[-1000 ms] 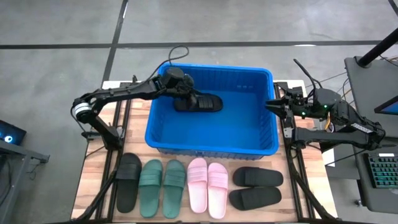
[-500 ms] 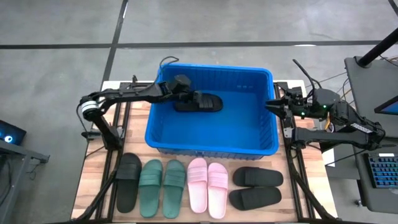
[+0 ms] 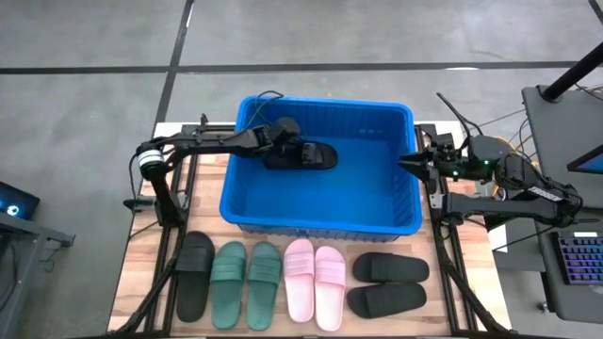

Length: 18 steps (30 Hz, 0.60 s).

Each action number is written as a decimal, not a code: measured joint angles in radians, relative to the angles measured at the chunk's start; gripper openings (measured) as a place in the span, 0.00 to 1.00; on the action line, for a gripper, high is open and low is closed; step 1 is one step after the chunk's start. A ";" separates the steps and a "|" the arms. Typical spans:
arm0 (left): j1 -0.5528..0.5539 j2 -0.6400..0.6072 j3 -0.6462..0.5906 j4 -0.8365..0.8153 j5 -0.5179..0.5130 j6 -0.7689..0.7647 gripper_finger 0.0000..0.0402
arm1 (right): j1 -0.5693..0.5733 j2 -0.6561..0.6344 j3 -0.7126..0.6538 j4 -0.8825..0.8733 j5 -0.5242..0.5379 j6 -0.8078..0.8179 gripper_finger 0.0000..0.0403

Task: Pick and place slides into bin
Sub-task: Put the black slipper into the blue bin

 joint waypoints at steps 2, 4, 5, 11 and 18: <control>-0.002 0.008 0.006 -0.054 0.003 -0.003 0.30 | 0.000 0.000 0.000 0.000 0.000 0.000 0.34; -0.006 0.009 0.009 -0.076 0.000 -0.002 0.30 | 0.000 0.000 0.000 0.000 0.000 0.000 0.34; -0.007 0.009 0.009 -0.080 -0.002 -0.001 0.30 | 0.000 -0.001 0.000 0.000 0.000 0.000 0.34; -0.007 0.007 0.011 -0.092 -0.047 0.006 0.30 | 0.000 -0.001 0.000 0.000 -0.001 0.000 0.34; -0.008 0.014 -0.004 -0.105 -0.071 -0.001 0.30 | 0.000 -0.001 0.000 0.000 -0.001 -0.004 0.34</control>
